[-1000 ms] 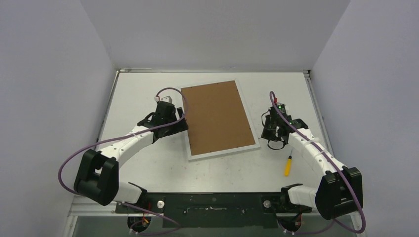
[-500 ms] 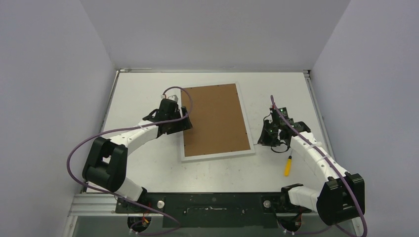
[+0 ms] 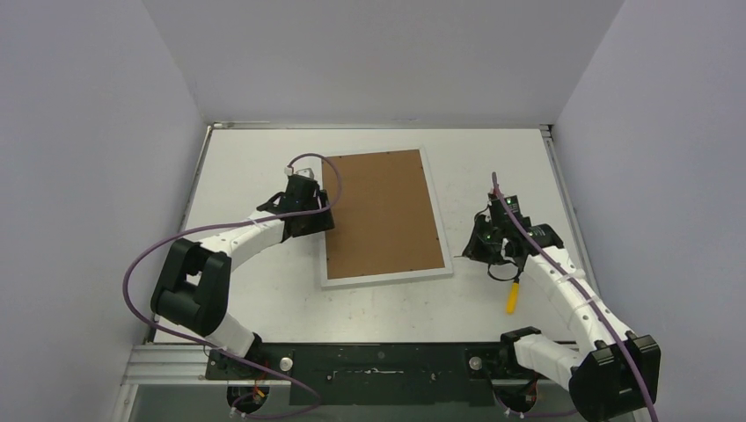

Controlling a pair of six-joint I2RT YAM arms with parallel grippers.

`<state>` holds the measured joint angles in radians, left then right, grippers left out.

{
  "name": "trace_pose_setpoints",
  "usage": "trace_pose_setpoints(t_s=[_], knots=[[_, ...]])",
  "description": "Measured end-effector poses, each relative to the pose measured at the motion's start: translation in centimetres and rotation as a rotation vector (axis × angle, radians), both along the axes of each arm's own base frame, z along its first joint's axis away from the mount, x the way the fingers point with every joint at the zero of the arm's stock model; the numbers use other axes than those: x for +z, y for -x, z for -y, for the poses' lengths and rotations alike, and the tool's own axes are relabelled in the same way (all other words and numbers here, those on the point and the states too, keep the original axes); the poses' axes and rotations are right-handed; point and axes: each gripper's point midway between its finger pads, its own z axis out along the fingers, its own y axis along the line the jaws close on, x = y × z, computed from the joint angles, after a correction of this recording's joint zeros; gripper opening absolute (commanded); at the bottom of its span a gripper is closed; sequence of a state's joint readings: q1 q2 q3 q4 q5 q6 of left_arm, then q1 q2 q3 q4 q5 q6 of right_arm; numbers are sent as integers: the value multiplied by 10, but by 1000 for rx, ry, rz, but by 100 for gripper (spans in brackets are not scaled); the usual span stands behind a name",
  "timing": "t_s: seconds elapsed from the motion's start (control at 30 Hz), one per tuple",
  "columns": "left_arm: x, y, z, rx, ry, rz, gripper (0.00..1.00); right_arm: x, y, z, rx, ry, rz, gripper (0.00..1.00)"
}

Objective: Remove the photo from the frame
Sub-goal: Adjust the photo frame at the center of the board, then release the photo frame item from the photo frame.

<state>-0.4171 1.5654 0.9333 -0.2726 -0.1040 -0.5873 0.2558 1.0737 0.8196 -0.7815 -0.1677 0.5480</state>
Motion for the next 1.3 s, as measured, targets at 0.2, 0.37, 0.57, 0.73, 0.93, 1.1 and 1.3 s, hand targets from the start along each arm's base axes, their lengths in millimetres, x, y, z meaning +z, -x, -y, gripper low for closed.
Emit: trace_pose_setpoints(t_s=[0.2, 0.37, 0.57, 0.73, 0.93, 1.1, 1.3], knots=[[-7, 1, -3, -18, -31, -12, 47, 9, -6, 8, -32, 38, 36, 5], [-24, 1, 1, -50, -67, -51, 38, 28, -17, 9, -41, 43, 86, 5], [-26, -6, 5, -80, -121, -65, 15, 49, -28, 2, -12, 20, 129, 5], [-25, -9, 23, -146, -175, -37, 13, 48, -27, -27, 78, -23, 120, 5], [-23, -9, 48, -203, -181, -4, 14, 40, -28, -91, 203, -110, 117, 5], [-24, -8, 51, -176, -157, 4, 20, 21, -32, -119, 240, -122, 73, 5], [-22, 3, 46, -122, -114, 16, 38, 9, -40, -133, 312, -137, 64, 8]])
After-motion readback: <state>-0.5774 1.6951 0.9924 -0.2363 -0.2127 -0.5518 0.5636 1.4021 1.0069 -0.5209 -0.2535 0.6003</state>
